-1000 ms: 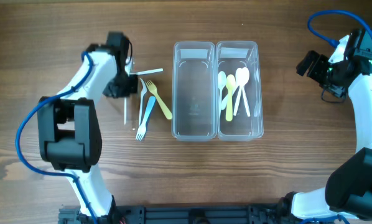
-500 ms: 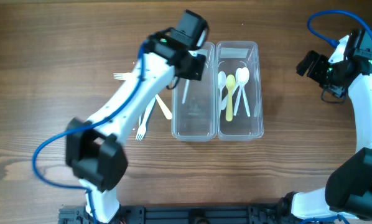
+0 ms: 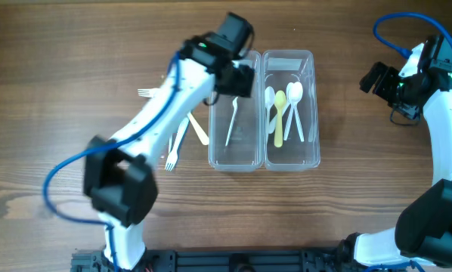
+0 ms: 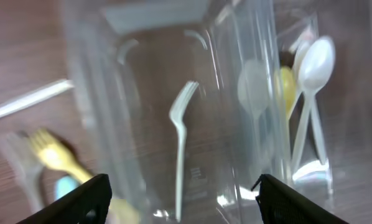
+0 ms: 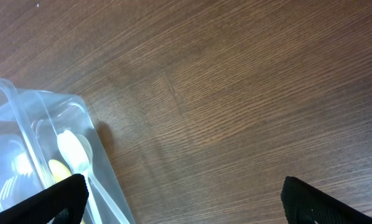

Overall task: Pack container
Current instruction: 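Carry the white fork into the left container and release, then grasp a white fork with the left gripper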

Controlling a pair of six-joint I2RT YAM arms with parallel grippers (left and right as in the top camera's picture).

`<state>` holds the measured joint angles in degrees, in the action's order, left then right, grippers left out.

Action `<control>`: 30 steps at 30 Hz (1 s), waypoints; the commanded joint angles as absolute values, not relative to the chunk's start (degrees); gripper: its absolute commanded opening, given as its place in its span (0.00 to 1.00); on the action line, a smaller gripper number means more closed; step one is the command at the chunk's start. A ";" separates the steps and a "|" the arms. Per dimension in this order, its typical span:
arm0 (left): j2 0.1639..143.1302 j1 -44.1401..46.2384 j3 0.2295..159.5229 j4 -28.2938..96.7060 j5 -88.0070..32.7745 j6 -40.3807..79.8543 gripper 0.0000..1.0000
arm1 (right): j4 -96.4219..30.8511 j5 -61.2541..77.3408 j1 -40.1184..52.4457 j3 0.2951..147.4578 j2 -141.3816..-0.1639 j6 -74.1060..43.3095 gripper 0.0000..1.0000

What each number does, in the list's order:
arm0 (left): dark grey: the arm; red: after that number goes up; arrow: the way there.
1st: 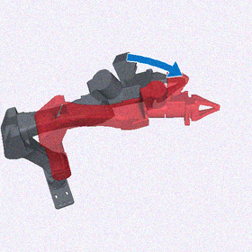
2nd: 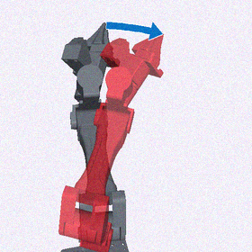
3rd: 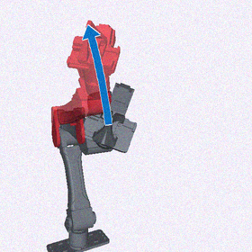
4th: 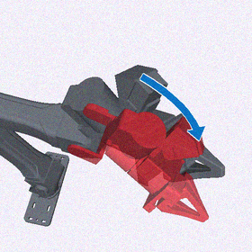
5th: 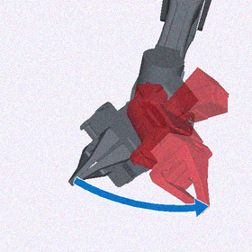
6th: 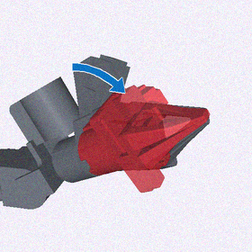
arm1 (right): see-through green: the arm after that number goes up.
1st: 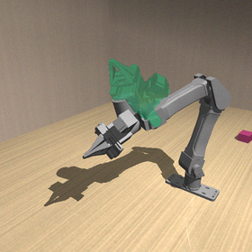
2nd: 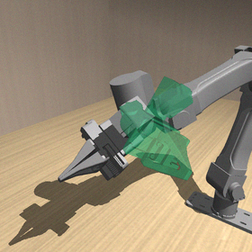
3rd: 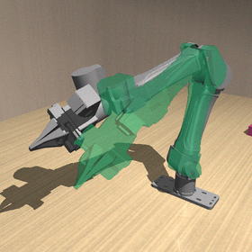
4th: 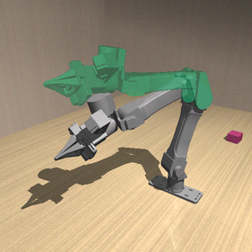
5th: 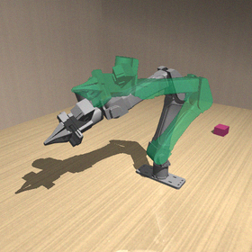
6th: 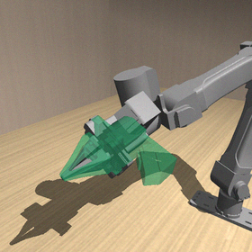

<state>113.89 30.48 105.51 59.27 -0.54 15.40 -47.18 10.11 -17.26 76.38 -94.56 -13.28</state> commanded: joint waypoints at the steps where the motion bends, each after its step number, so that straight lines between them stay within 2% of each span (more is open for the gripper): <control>1: 109.89 25.34 107.22 63.40 5.93 15.20 0.67 | -47.20 10.59 -17.28 76.16 -95.04 -13.93 1.00; 4: 111.28 19.94 104.53 65.56 8.03 14.74 0.67 | -47.18 10.59 -17.28 76.16 -95.04 -13.93 1.00; 6: 112.92 16.53 100.92 65.30 7.75 12.19 0.64 | -47.18 10.59 -17.28 76.16 -95.04 -13.96 1.00; 8: 114.63 14.13 97.14 64.27 4.95 8.54 0.57 | -47.18 10.59 -17.28 76.16 -95.04 -13.96 1.00; 11: 117.54 11.05 89.69 60.73 -0.58 2.79 0.57 | -47.18 10.57 -17.28 76.16 -95.04 -13.93 1.00; 21: 117.80 11.42 79.07 51.72 -1.06 2.98 0.55 | -47.20 10.57 -17.28 76.16 -95.04 -13.91 1.00; 26: 117.80 11.46 73.95 46.96 -1.06 3.01 0.45 | -47.20 10.57 -17.28 76.16 -95.04 -13.91 1.00; 30: 117.78 11.51 73.34 46.65 -1.04 3.01 0.26 | -47.20 10.57 -17.28 76.16 -95.04 -13.91 1.00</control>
<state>115.77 11.18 75.92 46.83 0.73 3.36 -47.20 10.11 -17.26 76.38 -94.56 -13.28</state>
